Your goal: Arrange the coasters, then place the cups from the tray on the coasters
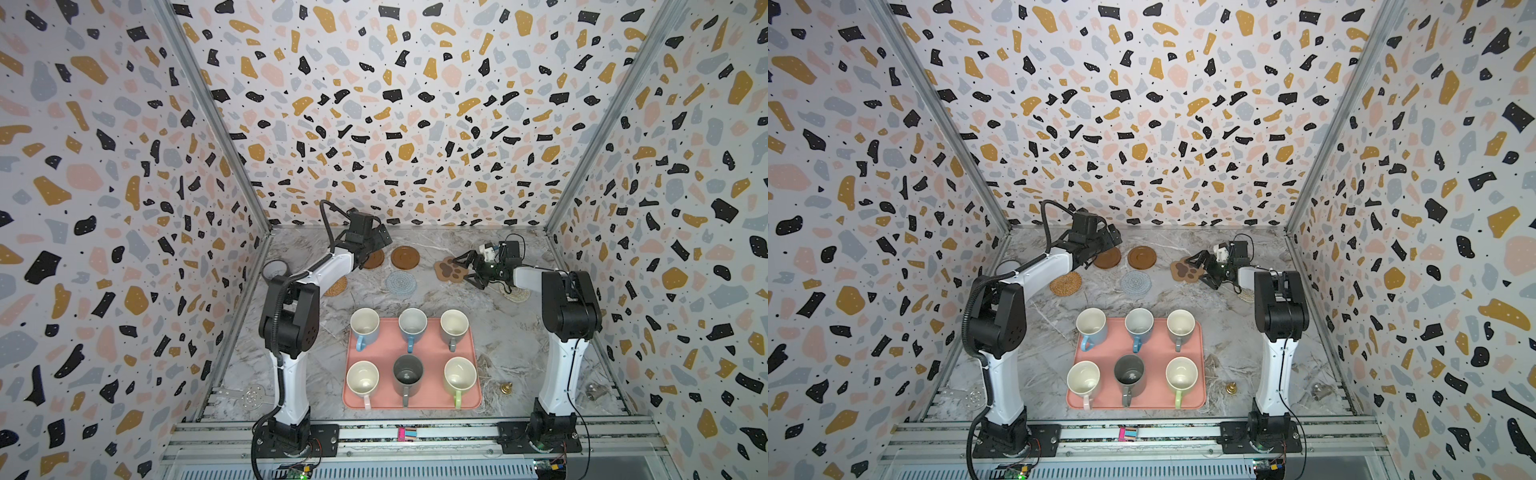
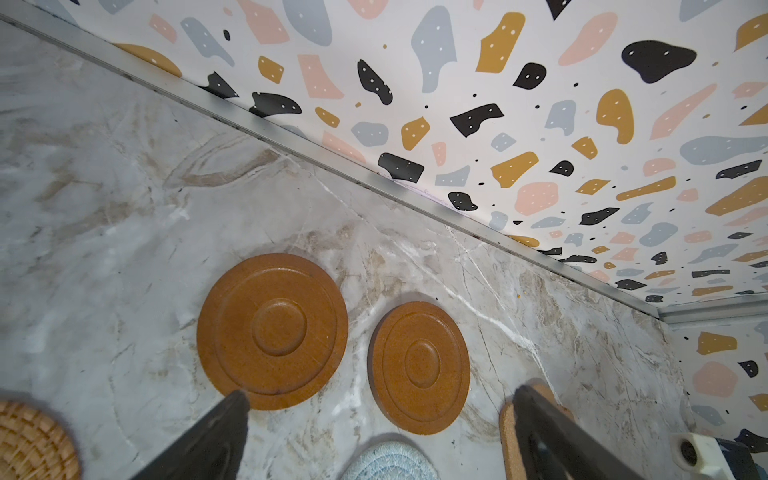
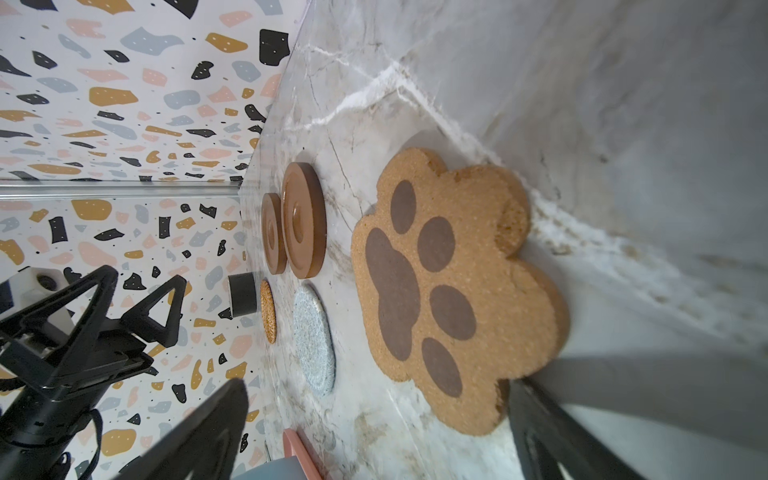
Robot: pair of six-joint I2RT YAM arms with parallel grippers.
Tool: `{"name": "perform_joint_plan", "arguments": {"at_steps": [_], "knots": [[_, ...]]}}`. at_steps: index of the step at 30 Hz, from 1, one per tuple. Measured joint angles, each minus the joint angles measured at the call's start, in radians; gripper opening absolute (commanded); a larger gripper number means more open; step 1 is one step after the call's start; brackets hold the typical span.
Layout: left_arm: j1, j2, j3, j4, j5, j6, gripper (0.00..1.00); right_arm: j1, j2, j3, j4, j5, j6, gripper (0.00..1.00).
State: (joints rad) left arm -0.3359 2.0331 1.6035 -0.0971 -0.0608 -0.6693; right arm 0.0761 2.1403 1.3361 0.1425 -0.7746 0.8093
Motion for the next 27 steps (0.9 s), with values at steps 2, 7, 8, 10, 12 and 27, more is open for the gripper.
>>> {"name": "perform_joint_plan", "arguments": {"at_steps": [2,7,8,10,12,27], "knots": [[0.000,0.000,0.000,0.000,-0.002,0.000,1.00,0.002,0.013,0.018,0.000,-0.002,0.006,0.99],[0.000,0.000,0.000,0.000,-0.005,0.000,1.00,0.005,0.032,0.042,0.012,-0.004,0.035,0.99],[0.000,0.000,0.000,0.000,-0.005,0.000,0.99,0.005,0.032,0.042,0.014,-0.003,0.041,0.99],[0.000,0.000,0.000,0.000,-0.006,0.000,1.00,0.005,0.032,0.042,0.022,-0.002,0.059,0.99],[0.000,0.000,0.000,0.000,-0.007,0.000,1.00,0.006,0.034,0.042,0.032,0.000,0.075,0.99],[0.000,-0.002,0.000,0.000,-0.008,0.000,1.00,0.006,0.008,0.058,-0.138,-0.034,0.012,0.99]]}}
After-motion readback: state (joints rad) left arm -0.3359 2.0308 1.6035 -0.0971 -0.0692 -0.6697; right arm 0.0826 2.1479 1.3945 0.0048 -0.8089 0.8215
